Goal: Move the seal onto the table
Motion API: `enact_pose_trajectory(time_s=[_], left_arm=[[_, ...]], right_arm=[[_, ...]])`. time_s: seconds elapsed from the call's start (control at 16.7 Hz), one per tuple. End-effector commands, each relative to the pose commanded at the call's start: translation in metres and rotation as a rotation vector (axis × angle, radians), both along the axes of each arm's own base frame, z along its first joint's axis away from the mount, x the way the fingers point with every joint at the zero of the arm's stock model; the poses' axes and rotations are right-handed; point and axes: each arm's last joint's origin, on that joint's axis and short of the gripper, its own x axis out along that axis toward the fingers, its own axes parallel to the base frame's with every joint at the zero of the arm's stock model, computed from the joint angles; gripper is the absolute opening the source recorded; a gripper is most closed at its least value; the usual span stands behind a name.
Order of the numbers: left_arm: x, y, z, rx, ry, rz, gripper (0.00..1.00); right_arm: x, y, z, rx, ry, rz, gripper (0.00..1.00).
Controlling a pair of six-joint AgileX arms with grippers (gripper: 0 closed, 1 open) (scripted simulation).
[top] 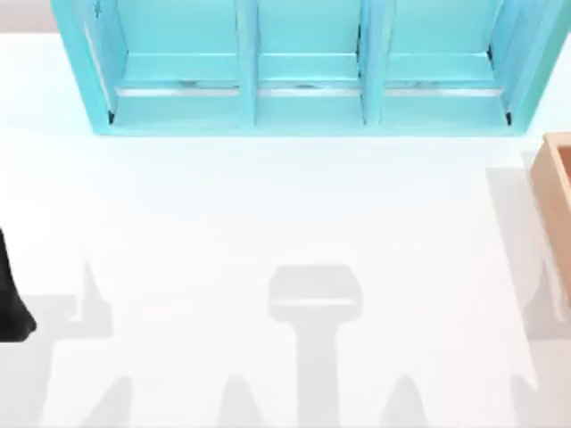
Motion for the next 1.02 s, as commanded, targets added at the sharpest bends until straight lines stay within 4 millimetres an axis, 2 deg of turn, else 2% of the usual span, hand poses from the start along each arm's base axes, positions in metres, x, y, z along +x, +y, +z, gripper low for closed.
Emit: enact_pose_trajectory(time_s=[0.24, 0.36, 0.54, 0.78, 1.02], left_arm=[[0.0, 0.0, 0.0, 0.0, 0.0, 0.0, 1.0], [0.0, 0.0, 0.0, 0.0, 0.0, 0.0, 1.0], [0.0, 0.0, 0.0, 0.0, 0.0, 0.0, 1.0], [0.0, 0.0, 0.0, 0.0, 0.0, 0.0, 1.0], [0.0, 0.0, 0.0, 0.0, 0.0, 0.0, 1.0]], right_arm=[[0.0, -0.001, 0.005, -0.01, 0.033, -0.011, 1.0], [0.001, -0.003, 0.018, -0.031, 0.105, -0.029, 1.0], [0.008, -0.008, 0.048, -0.069, 0.288, -0.064, 1.0], [0.041, -0.022, 0.082, -0.098, 0.689, -0.094, 1.0], [0.09, -0.045, 0.094, -0.077, 1.116, -0.081, 1.0]])
